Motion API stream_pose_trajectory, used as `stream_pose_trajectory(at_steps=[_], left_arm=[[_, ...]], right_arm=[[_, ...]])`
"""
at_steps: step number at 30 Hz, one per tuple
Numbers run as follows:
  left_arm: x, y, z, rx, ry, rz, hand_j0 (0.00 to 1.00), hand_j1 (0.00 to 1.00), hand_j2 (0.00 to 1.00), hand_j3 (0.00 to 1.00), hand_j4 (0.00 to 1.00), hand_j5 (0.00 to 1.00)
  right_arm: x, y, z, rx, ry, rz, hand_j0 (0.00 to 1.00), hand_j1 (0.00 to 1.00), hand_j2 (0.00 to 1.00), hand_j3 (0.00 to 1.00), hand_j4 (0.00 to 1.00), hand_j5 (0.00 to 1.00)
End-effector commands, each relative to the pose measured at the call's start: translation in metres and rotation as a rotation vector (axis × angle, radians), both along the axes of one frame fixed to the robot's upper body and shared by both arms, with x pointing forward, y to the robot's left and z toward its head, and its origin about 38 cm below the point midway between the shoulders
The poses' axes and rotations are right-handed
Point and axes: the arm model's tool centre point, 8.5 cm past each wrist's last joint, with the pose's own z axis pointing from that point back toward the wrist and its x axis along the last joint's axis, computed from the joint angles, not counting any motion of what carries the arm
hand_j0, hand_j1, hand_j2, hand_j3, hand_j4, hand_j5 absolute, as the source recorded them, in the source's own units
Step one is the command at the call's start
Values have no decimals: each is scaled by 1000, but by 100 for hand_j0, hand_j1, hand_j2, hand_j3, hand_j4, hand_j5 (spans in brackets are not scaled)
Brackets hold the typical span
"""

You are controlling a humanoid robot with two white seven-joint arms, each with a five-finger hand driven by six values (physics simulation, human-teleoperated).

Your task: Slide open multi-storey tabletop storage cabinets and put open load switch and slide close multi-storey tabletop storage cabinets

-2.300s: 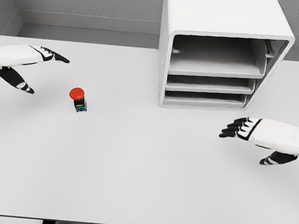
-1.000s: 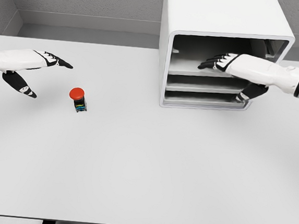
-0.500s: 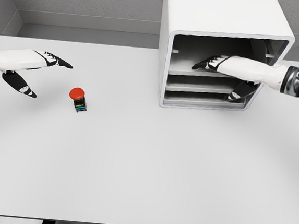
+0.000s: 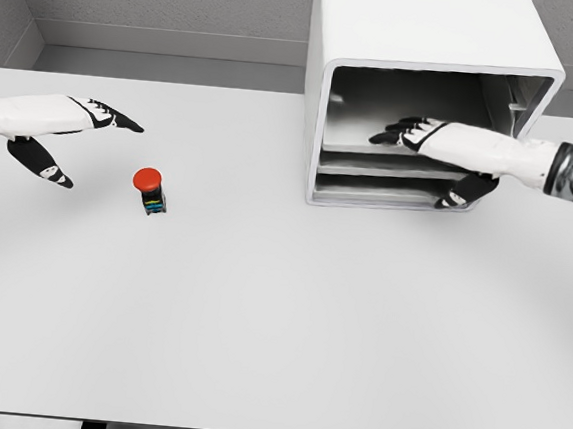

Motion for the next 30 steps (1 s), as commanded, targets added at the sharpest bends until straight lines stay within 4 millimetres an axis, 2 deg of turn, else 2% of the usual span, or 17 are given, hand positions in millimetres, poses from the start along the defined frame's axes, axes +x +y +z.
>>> stream_pose_trajectory(at_steps=[1, 4, 12, 13, 16, 18, 20, 23, 24, 25, 30], left_arm=[[0, 0, 1, -6, 0, 3, 100, 100, 100, 100, 100, 100], [0, 0, 1, -6, 0, 2, 100, 100, 100, 100, 100, 100], [-2, -7, 2, -5, -3, -20, 100, 100, 100, 100, 100, 100], [-2, -7, 2, -5, -3, -20, 100, 100, 100, 100, 100, 100], [-2, -7, 2, -5, -3, -20, 100, 100, 100, 100, 100, 100], [-2, -7, 2, -5, -3, -20, 100, 100, 100, 100, 100, 100], [-2, -7, 2, -5, -3, -20, 100, 100, 100, 100, 100, 100], [-2, -7, 2, -5, -3, -20, 100, 100, 100, 100, 100, 100], [-2, -7, 2, -5, -3, -20, 100, 100, 100, 100, 100, 100], [-2, -6, 2, -4, -3, -19, 100, 100, 100, 100, 100, 100], [-2, -8, 3, -4, -6, -25, 100, 100, 100, 100, 100, 100]], right_arm=[[-8, -5, 18, -32, -49, 20, 100, 100, 100, 100, 100, 100], [-22, -4, 19, -38, -61, 47, 100, 100, 100, 100, 100, 100], [-30, -6, 1, -40, -20, 46, 100, 100, 100, 100, 100, 100], [-33, -15, 5, -62, -25, 35, 100, 100, 100, 100, 100, 100], [-39, -11, 5, -58, -30, 55, 100, 100, 100, 100, 100, 100], [-44, -19, 14, -71, -51, 46, 100, 100, 100, 100, 100, 100], [-52, -24, 16, -66, -60, 43, 100, 100, 100, 100, 100, 100], [-53, -28, 17, -62, -65, 32, 100, 100, 100, 100, 100, 100], [-55, -31, 16, -61, -61, 23, 100, 100, 100, 100, 100, 100], [-57, -40, 23, -78, -74, 9, 100, 100, 100, 100, 100, 100], [-67, -42, 23, -66, -81, 9, 100, 100, 100, 100, 100, 100]])
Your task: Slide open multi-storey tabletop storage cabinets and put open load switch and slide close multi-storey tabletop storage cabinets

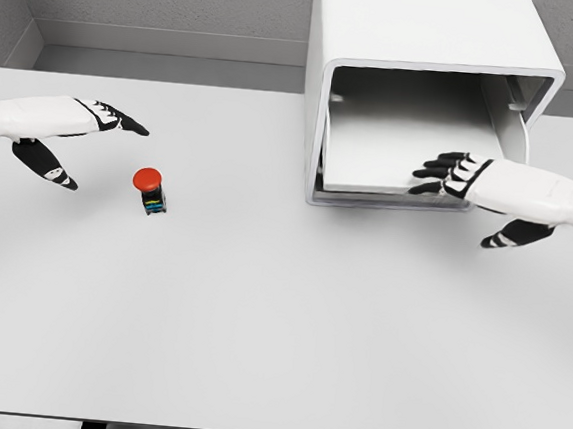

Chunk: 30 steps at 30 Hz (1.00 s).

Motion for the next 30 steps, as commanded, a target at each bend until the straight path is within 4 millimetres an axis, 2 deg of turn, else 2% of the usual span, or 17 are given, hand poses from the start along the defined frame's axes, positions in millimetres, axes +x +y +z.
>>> stream_pose_trajectory(at_steps=[1, 4, 11, 14, 16, 19, 21, 23, 26, 27, 30], left_arm=[[-1, -3, 2, -5, -4, -9, 100, 100, 100, 100, 100, 100], [-2, -8, -1, -2, 6, -23, 100, 100, 100, 100, 100, 100], [0, -28, -6, 16, 17, -77, 100, 100, 100, 100, 100, 100], [-4, -54, -18, 85, 23, -158, 100, 100, 100, 100, 100, 100], [4, -78, -18, 135, -23, -204, 100, 100, 100, 100, 100, 100], [6, -77, -22, 197, -41, -204, 100, 100, 100, 100, 100, 100], [6, -76, -22, 211, -44, -203, 100, 100, 100, 100, 100, 100], [7, -75, -22, 214, -46, -203, 100, 100, 100, 100, 100, 100], [7, -75, -22, 219, -47, -203, 100, 100, 100, 100, 100, 100], [7, -75, -24, 249, -55, -204, 100, 100, 100, 100, 100, 100], [8, -80, -26, 246, -57, -213, 100, 100, 100, 100, 100, 100]], right_arm=[[-1, -2, 7, 3, -15, -4, 100, 100, 100, 100, 100, 100], [-4, -10, 5, -20, -4, -16, 100, 100, 100, 100, 100, 100], [-9, -11, -6, -23, 26, -19, 100, 100, 100, 100, 100, 100], [-13, -18, -10, -42, 43, -28, 100, 100, 100, 100, 100, 100], [-15, -21, -9, -51, 41, -33, 100, 100, 100, 100, 100, 100], [-20, -35, -8, -41, 39, -74, 100, 100, 100, 100, 100, 100], [-25, -53, 1, -51, 19, -117, 100, 100, 100, 100, 100, 100], [-27, -60, 9, -43, -5, -140, 100, 100, 100, 100, 100, 100], [-26, -70, 53, 62, -107, -168, 100, 100, 100, 100, 100, 100], [-29, -75, 60, 124, -107, -175, 100, 100, 100, 100, 100, 100], [-47, -104, 63, 152, -117, -257, 100, 100, 100, 100, 100, 100]])
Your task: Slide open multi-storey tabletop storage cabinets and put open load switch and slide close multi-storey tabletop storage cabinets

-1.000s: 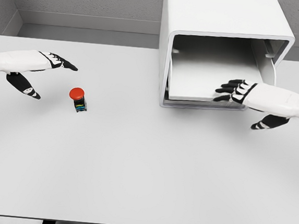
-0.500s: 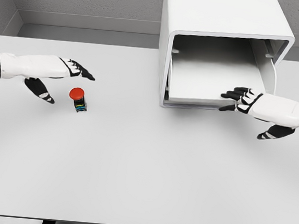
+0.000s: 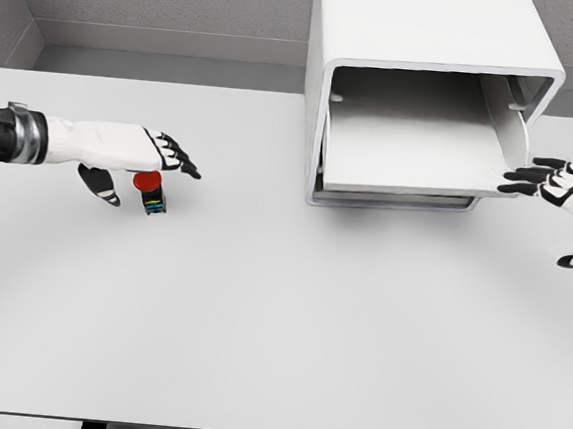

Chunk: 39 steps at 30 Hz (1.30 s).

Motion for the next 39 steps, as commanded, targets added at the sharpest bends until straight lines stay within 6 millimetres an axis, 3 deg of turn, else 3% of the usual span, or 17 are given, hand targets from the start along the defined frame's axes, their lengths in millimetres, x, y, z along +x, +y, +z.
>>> stream_pose_trajectory(at_steps=[1, 4, 5, 6, 7, 13, 20, 33, 39], left_arm=[[1, -2, -1, 3, -3, -1, 100, 100, 100, 100, 100, 100], [1, -1, -1, 4, -2, 1, 100, 100, 100, 100, 100, 100], [1, -1, -1, 5, -2, 2, 100, 100, 100, 100, 100, 100], [1, -1, -2, 19, -7, 1, 100, 100, 100, 100, 100, 100], [1, -1, -2, 22, -8, 1, 100, 100, 100, 100, 100, 100], [3, -2, -4, 25, -8, 2, 100, 100, 100, 100, 100, 100], [6, -4, -10, 41, -8, 6, 100, 100, 100, 100, 100, 100], [10, 9, -18, 77, 2, 44, 87, 87, 87, 87, 87, 87], [9, 1, -19, 68, 0, 26, 84, 84, 84, 84, 84, 84]], right_arm=[[-3, -22, 48, 33, -131, -62, 100, 100, 100, 100, 100, 100], [-29, -51, 31, 15, -77, -148, 97, 97, 97, 97, 97, 97], [-37, -55, 18, 5, -32, -162, 83, 83, 83, 83, 83, 83], [-41, -54, 3, -31, 11, -161, 58, 58, 58, 58, 58, 58], [-42, -51, -5, -60, 35, -149, 47, 47, 47, 47, 47, 47], [-43, -38, -37, -127, 116, -106, 46, 46, 46, 46, 46, 46], [-42, -37, -37, -127, 117, -102, 49, 49, 49, 49, 49, 49], [-44, -22, -43, -135, 127, -54, 44, 44, 44, 44, 44, 44], [-44, -22, -43, -135, 127, -54, 45, 45, 45, 45, 45, 45]])
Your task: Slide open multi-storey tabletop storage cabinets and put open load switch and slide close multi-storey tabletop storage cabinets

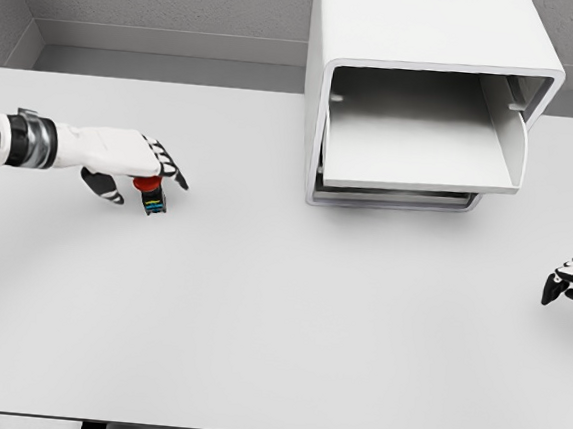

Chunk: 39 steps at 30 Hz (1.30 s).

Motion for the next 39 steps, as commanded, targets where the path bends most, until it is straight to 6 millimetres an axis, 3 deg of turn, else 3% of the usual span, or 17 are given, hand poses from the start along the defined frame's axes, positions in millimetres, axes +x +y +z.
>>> stream_pose_trajectory(at_steps=[1, 10, 17, 30, 34, 39], left_arm=[[0, -2, 1, -9, 0, -3, 84, 84, 84, 84, 84, 84], [-4, -7, 7, -10, -14, -26, 83, 83, 83, 83, 83, 83], [-6, -8, 9, -7, -19, -36, 57, 57, 57, 57, 57, 57], [-12, -17, 10, -3, -23, -72, 35, 35, 35, 35, 35, 35], [-23, -21, 34, -38, -49, -117, 35, 35, 35, 35, 35, 35], [-36, -45, 73, -118, -96, -213, 35, 35, 35, 35, 35, 35]], right_arm=[[0, 0, 1, 5, 1, -1, 46, 46, 46, 46, 46, 46], [0, 1, 0, 5, 4, 0, 48, 48, 48, 48, 48, 48], [0, 0, 0, 5, 3, -2, 48, 48, 48, 48, 48, 48], [0, 2, 0, 5, 3, 3, 48, 48, 48, 48, 48, 48], [-1, 4, -2, 6, 7, 11, 48, 48, 48, 48, 48, 48], [-1, 4, -2, 6, 9, 11, 48, 48, 48, 48, 48, 48]])
